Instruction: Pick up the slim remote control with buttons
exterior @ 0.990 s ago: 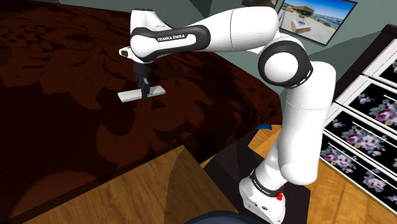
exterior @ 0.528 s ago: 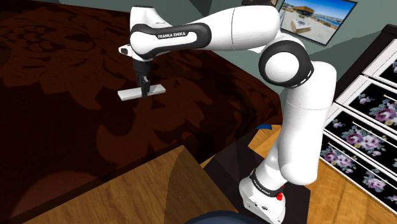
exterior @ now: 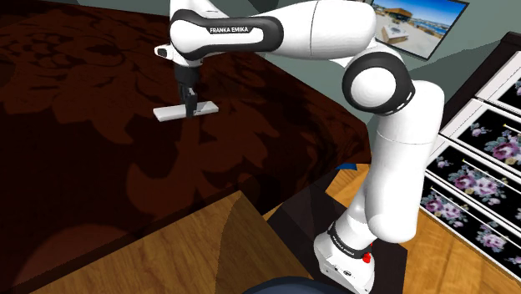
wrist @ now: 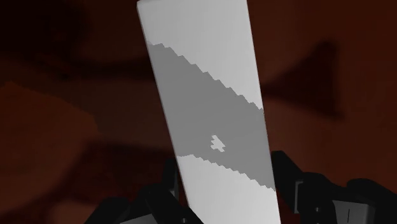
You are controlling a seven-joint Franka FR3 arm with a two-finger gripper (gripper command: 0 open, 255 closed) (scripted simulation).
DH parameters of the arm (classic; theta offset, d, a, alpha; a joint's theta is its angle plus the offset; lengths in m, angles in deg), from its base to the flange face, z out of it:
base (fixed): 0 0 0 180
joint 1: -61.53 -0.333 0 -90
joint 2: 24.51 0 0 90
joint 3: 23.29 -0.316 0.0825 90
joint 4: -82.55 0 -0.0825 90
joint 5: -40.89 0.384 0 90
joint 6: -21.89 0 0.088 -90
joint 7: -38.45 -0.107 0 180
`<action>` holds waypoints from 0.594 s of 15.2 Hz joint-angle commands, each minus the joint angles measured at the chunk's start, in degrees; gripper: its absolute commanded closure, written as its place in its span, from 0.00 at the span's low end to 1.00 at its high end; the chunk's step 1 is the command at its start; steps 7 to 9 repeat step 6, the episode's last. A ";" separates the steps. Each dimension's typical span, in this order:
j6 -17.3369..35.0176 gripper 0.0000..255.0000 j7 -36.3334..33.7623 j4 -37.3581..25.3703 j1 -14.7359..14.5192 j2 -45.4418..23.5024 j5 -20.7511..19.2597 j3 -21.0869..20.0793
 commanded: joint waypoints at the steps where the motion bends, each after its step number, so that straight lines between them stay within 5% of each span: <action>1: -1.53 1.00 -0.05 -1.14 -0.03 0.38 -0.02 -0.01; 9: -3.87 1.00 -0.08 -3.32 -0.02 0.55 -0.03 0.00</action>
